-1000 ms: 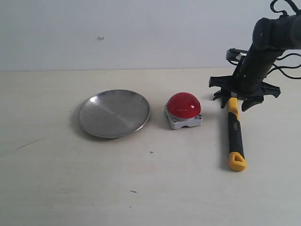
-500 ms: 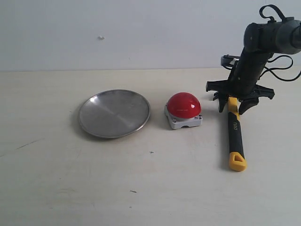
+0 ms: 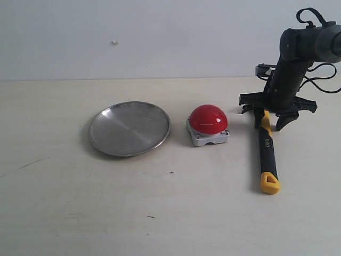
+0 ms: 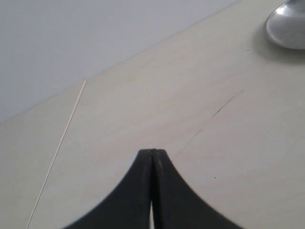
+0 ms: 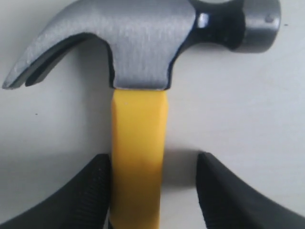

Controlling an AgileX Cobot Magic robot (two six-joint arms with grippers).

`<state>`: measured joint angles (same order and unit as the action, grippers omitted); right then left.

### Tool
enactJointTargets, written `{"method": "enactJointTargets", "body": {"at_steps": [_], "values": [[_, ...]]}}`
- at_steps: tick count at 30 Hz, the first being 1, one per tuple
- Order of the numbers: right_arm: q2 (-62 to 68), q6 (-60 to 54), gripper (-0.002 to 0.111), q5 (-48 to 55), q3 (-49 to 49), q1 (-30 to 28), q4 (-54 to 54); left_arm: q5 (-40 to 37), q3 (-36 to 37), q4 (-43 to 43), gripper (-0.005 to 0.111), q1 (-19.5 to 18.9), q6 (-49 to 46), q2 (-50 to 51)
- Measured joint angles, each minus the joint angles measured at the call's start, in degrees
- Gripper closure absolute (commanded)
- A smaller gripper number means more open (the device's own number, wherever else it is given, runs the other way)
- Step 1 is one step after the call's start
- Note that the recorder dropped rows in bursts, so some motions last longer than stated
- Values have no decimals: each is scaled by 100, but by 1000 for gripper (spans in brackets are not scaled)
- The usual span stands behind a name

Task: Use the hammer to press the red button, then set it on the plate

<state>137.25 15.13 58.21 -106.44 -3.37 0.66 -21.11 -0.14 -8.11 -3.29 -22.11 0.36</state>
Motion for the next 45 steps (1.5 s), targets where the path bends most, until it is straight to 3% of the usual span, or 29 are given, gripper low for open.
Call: {"method": "enactJointTargets", "body": {"at_steps": [5, 10, 45], "values": [[24, 13, 69, 19, -27, 0, 0, 0, 0, 0, 107, 0, 0, 0], [31, 37, 108, 46, -27, 0, -11, 0, 0, 0, 107, 0, 0, 0], [-482, -1169, 108, 312, 20, -39, 949, 0, 0, 0, 107, 0, 0, 0]]}}
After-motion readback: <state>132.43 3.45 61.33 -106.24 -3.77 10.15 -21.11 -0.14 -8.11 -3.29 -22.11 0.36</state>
